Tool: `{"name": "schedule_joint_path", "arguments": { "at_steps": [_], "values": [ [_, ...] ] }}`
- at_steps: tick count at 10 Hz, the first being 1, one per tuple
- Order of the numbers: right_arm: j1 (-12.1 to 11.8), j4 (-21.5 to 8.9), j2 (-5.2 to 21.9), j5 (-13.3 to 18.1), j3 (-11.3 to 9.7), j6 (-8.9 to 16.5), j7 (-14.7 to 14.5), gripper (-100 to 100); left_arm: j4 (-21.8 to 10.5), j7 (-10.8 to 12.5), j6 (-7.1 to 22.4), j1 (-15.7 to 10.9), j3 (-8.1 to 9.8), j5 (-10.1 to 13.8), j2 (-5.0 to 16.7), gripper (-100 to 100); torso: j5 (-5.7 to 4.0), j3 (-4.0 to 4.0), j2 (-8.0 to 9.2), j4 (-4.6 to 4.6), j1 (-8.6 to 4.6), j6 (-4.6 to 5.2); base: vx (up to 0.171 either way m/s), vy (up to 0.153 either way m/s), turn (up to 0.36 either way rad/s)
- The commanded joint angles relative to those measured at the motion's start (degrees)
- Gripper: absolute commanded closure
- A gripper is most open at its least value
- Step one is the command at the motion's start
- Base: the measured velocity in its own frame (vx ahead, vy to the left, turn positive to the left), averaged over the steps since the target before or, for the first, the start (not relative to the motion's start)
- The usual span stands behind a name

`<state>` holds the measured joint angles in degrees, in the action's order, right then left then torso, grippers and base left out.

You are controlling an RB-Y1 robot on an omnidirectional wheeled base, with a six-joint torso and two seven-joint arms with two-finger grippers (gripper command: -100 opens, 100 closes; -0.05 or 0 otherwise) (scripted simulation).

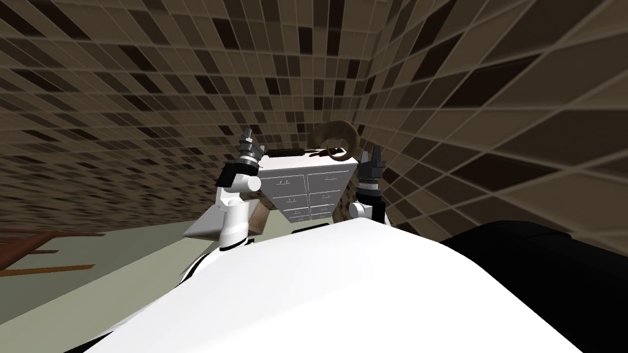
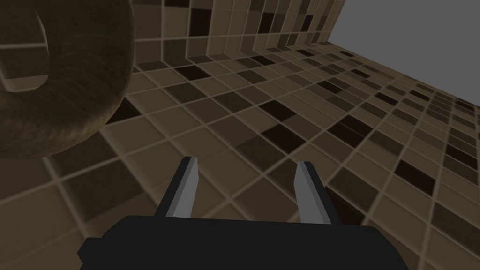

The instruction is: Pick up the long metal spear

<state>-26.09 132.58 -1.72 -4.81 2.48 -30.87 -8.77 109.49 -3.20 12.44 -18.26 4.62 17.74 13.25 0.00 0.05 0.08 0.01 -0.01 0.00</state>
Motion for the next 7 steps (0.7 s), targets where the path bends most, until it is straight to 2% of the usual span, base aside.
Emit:
{"name": "schedule_joint_path", "arguments": {
  "at_steps": [1, 3, 4, 5, 6, 7],
  "values": [
    [0.00, 0.00, 0.00, 0.00, 0.00, 0.00, 0.00, 0, -2.86, 0.14, 2.86, -2.86, 0.38, 0.43, -0.28, -100, 0.00, 0.00, 0.00, 0.00, 0.00, 0.00, -0.038, 0.006, 0.052],
    [0.00, 0.00, 0.00, 0.00, 0.00, 0.00, 0.00, 0, -3.12, 0.14, 5.63, -5.91, 0.38, 0.43, -0.28, -100, 0.00, 0.02, 0.02, 0.01, 0.00, 0.00, -0.022, 0.004, 0.015],
    [0.00, 0.00, 0.00, 0.00, 0.00, 0.00, 0.00, 0, -5.92, 0.36, 7.49, -7.91, 0.79, 0.77, -0.46, -100, 0.00, -0.01, -0.02, 0.00, -0.02, 0.00, -0.023, 0.002, 0.044],
    [0.00, 0.00, 0.00, 0.00, 0.00, 0.00, 0.00, 0, -5.93, 0.36, 9.18, -9.78, 0.79, 0.77, -0.46, -100, 0.00, -0.01, -0.01, -0.01, -0.01, -0.01, -0.027, 0.004, 0.042],
    [0.00, 0.00, 0.00, 0.00, 0.00, 0.00, 0.00, 0, -5.93, 0.36, 10.02, -10.42, 0.79, 0.77, -0.46, -100, 0.00, 0.00, 0.00, 0.00, -0.01, -0.01, -0.012, 0.006, -0.002],
    [0.00, 0.00, 0.00, 0.00, 0.00, 0.00, 0.00, 0, -8.48, 0.65, 12.22, -12.50, 1.20, 1.01, -0.70, -100, 0.00, -0.01, -0.02, -0.01, 0.00, -0.01, -0.025, 0.008, 0.042]
  ]
}}
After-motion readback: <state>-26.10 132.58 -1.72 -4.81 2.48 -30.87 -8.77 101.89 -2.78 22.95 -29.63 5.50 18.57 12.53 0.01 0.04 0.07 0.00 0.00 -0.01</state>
